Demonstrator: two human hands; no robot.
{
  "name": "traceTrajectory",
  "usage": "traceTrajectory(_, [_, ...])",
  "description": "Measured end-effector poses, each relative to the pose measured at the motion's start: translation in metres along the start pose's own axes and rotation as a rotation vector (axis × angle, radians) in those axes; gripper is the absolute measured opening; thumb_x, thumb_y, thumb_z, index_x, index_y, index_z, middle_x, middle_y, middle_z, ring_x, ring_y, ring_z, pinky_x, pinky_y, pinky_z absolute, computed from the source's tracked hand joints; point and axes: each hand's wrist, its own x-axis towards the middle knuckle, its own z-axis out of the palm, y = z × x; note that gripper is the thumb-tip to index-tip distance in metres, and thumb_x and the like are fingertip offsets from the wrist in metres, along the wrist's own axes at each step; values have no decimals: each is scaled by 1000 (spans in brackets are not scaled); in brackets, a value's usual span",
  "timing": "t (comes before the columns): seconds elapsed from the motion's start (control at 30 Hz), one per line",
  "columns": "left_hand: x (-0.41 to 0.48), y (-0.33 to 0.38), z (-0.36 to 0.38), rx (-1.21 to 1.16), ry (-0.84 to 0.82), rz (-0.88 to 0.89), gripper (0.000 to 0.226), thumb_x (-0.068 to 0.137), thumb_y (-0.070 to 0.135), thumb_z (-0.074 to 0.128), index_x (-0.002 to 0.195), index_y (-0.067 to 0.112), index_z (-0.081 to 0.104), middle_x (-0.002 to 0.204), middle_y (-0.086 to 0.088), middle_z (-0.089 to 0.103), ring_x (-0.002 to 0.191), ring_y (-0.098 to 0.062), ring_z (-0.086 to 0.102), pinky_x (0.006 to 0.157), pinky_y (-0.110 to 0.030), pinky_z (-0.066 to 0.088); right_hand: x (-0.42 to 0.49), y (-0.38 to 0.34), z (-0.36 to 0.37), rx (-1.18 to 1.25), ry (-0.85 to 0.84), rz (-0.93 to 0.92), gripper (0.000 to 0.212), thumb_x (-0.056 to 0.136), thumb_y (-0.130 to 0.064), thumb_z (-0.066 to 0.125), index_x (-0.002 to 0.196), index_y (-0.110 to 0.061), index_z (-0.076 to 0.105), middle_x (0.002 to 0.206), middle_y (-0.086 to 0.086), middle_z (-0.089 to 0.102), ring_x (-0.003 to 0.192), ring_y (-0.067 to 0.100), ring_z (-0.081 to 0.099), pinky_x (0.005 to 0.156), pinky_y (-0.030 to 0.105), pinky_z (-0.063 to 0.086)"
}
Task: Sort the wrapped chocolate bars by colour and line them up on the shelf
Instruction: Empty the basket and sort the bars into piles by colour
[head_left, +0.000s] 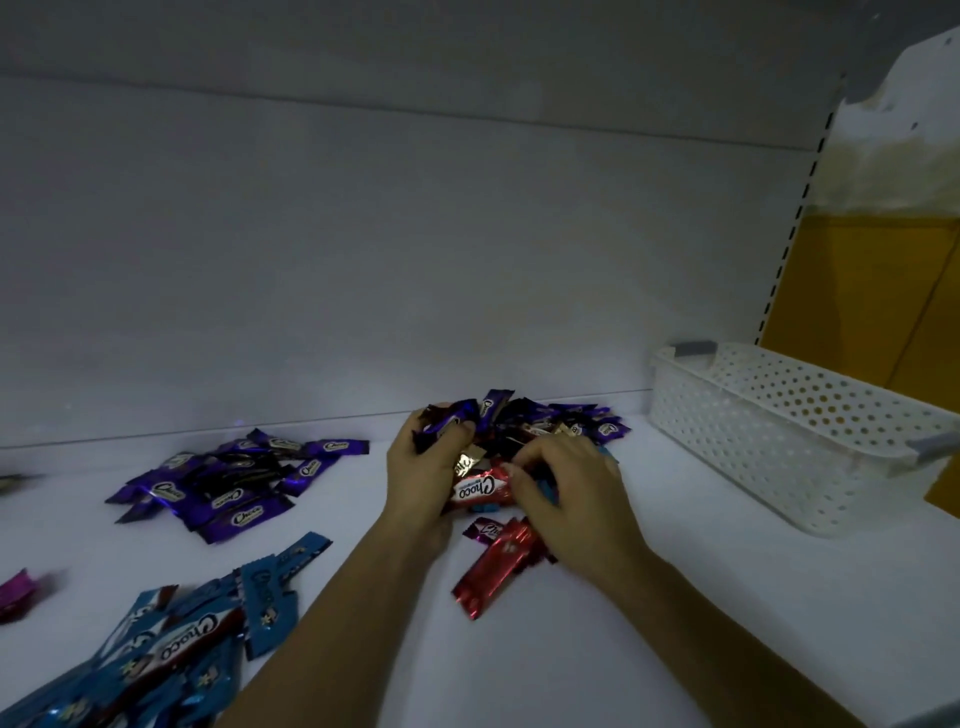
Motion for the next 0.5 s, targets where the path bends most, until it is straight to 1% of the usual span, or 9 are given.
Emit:
traceTrajectory(0.1, [0,1,1,26,14,35,23,84,-3,64,106,4,62,90,-19,69,72,-29,68,71,-44,56,-6,-12,-2,36,-64,-72,56,86,-62,18,91,-24,59,90,-13,57,89,4,48,94,32,34])
traceTrajectory(0.13, [0,0,1,26,25,48,23,84,-3,63,106,4,62,90,-19,70,72,-29,68,69,-43,57,-7,-15,-3,61,-66,-84,59,85,-63,15,89,-23,58,88,-12,58,88,4,49,94,32,34])
traceTrajectory(0.2, [1,0,2,35,58,76,19,84,-4,64,101,5,64,83,-14,71,68,-25,69,61,-37,58,-10,-20,-8,73,-24,-135,54,84,-69,22,86,-26,55,85,-13,56,84,3,47,91,29,33])
traceTrajectory(0.27, [1,-2,3,58,118,105,17,84,-5,63,94,9,65,74,-9,71,62,-20,69,55,-29,56,-14,-27,-10,10,2,-231,53,74,-80,36,88,-31,50,86,-17,49,82,2,42,86,20,30])
traceTrajectory(0.3, [1,-2,3,68,138,114,18,84,-5,63,93,10,65,74,-10,71,62,-20,69,55,-28,55,-16,-29,-9,-26,-34,-282,58,66,-85,41,91,-32,48,90,-19,45,84,2,39,85,16,28])
traceTrajectory(0.37, [4,3,-1,112,151,140,18,84,-4,63,94,11,65,83,-15,70,67,-24,68,60,-33,55,-19,-29,-4,-78,-229,-361,67,58,-89,47,98,-36,47,99,-21,37,93,1,33,87,15,25])
traceTrajectory(0.43, [7,18,-9,176,148,187,18,84,-5,63,97,9,65,88,-19,69,67,-24,68,60,-32,55,-19,-23,1,-34,-426,-337,61,61,-85,50,101,-39,52,105,-22,36,102,0,32,89,20,28])
traceTrajectory(0.47, [8,29,-13,186,148,207,19,84,-6,62,99,6,64,87,-19,69,64,-22,68,57,-29,55,-17,-17,2,-8,-441,-303,54,67,-80,52,100,-38,56,107,-22,39,105,1,34,90,23,28])
traceTrajectory(0.5, [7,41,-19,190,143,220,19,85,-7,62,99,5,63,84,-17,69,62,-19,68,55,-27,54,-14,-12,2,-5,-401,-262,46,73,-73,55,99,-36,60,108,-20,42,107,3,36,92,25,28])
